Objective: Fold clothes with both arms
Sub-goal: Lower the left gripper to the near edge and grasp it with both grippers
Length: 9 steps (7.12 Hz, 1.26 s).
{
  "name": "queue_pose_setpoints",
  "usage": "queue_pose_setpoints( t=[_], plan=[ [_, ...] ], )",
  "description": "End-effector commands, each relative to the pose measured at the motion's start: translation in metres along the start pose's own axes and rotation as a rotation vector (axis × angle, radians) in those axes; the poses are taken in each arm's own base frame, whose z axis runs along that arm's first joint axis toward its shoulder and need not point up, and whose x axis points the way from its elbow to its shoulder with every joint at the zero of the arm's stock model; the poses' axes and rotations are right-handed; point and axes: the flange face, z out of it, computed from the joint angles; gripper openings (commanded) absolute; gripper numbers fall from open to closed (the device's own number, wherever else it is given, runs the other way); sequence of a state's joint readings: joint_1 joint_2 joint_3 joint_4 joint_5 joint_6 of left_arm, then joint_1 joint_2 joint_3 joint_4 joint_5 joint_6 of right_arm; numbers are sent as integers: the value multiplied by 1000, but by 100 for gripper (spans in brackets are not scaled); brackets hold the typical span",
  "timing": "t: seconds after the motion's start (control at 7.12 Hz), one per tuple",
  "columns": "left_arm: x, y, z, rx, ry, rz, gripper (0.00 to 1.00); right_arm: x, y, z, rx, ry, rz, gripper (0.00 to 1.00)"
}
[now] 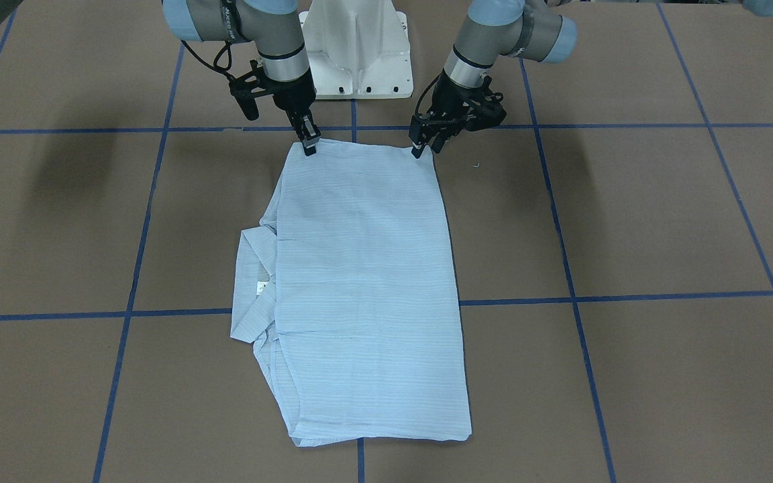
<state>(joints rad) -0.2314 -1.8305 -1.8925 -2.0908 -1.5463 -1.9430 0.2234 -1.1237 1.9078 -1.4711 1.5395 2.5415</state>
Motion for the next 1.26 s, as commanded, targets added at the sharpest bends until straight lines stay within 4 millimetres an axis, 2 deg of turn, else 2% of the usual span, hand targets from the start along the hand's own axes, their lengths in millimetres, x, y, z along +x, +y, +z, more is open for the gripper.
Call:
queue_pose_setpoints(
  t=[0.0, 0.42, 0.56, 0.7, 0.84, 0.98, 1.12],
  plan=[
    [-3, 5, 2, -7, -6, 1, 58, 1, -2, 1, 3, 2, -1, 0],
    [-5, 8, 5, -11, -14, 4, 55, 2, -1, 1, 0, 6, -2, 0],
    [-5, 8, 6, -10, -15, 4, 49, 2, -1, 0, -2, 6, -2, 0],
    [-6, 7, 7, -10, -19, 1, 35, 2, -1, 0, -2, 6, -2, 0],
    [-6, 7, 7, -10, -19, -9, 14, 2, -1, 0, -2, 6, -2, 0],
    [-7, 7, 6, -10, -19, -9, 0, 2, -1, 0, -2, 6, -2, 0],
    [-6, 7, 6, -11, -17, -9, 0, 2, -1, 0, -2, 6, -2, 0]
  ],
)
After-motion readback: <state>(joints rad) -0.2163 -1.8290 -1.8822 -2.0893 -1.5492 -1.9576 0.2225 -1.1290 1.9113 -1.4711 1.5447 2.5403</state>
